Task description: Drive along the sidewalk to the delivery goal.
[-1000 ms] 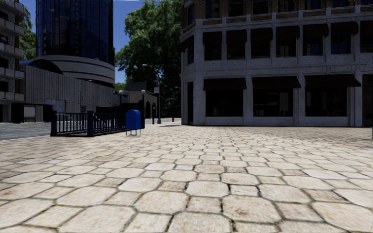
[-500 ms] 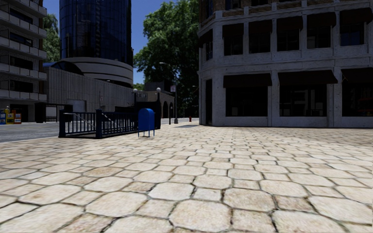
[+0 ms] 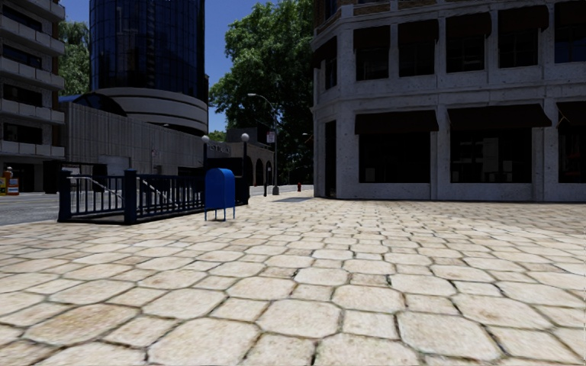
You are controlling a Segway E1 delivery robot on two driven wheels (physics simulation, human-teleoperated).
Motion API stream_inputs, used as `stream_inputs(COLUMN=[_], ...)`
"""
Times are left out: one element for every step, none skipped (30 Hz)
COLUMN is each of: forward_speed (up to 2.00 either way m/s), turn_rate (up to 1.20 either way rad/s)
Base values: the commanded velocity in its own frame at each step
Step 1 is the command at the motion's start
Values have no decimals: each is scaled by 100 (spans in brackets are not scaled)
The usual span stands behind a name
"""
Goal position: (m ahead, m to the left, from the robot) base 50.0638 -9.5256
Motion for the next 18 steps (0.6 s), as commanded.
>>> stream_inputs(forward_speed=[200, 200, 200, 200, 200, 200, 200, 200, 200, 200, 200, 200, 200, 200, 200, 200, 200, 200], turn_rate=[0, 0, 0, 0, 0, 0, 0, 0, 0, 0, 0, 0, 0, 0, 0, 0, 0, 0])
